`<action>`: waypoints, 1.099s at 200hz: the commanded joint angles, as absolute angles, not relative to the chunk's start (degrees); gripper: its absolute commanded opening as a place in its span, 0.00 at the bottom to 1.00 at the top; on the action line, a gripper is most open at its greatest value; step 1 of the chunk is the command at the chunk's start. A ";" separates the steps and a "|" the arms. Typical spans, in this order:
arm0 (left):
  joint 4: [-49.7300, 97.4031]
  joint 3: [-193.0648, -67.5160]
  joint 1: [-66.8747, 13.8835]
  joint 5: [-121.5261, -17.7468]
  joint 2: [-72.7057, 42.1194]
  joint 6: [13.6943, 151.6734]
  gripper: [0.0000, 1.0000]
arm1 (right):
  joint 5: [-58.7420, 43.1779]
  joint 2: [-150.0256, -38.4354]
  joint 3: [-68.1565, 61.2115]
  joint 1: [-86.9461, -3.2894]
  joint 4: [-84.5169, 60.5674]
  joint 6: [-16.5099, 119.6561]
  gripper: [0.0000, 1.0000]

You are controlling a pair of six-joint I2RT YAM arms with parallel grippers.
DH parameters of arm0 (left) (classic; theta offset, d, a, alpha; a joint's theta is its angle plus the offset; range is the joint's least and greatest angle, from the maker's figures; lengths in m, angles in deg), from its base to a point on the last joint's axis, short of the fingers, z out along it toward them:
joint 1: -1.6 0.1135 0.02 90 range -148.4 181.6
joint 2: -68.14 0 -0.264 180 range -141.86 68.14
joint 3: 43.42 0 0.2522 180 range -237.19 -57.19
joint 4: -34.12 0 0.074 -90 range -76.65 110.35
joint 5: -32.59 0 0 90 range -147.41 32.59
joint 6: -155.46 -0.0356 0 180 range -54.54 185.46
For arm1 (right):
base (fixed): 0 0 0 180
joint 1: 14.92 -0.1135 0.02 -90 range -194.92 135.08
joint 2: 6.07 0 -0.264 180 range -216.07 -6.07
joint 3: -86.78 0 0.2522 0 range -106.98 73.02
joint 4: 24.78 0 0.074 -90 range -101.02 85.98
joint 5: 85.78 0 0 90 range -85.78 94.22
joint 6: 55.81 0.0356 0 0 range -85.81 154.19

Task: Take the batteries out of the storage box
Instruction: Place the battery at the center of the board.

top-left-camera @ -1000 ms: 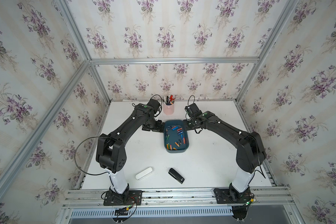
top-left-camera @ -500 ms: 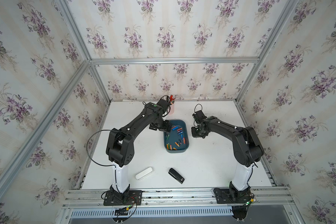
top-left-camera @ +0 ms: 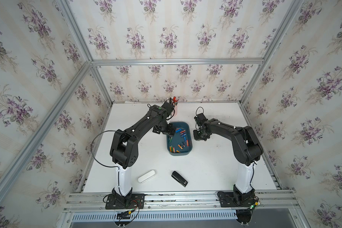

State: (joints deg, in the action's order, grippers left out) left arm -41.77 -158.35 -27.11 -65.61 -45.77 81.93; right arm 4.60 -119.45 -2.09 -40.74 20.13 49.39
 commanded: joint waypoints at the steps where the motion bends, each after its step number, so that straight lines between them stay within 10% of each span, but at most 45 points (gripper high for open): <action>1: -42.66 -158.94 -27.21 -65.17 -46.02 81.81 0.97 | 5.27 -120.10 -1.95 -40.75 20.75 49.31 0.20; 144: -48.63 -168.03 -30.77 -59.37 -51.65 81.50 0.93 | 5.32 -116.59 -5.49 -40.76 23.20 49.39 0.30; 220: -54.17 -179.23 -35.07 -53.69 -61.03 81.92 0.56 | 5.32 -110.08 -5.65 -37.58 25.17 49.27 0.30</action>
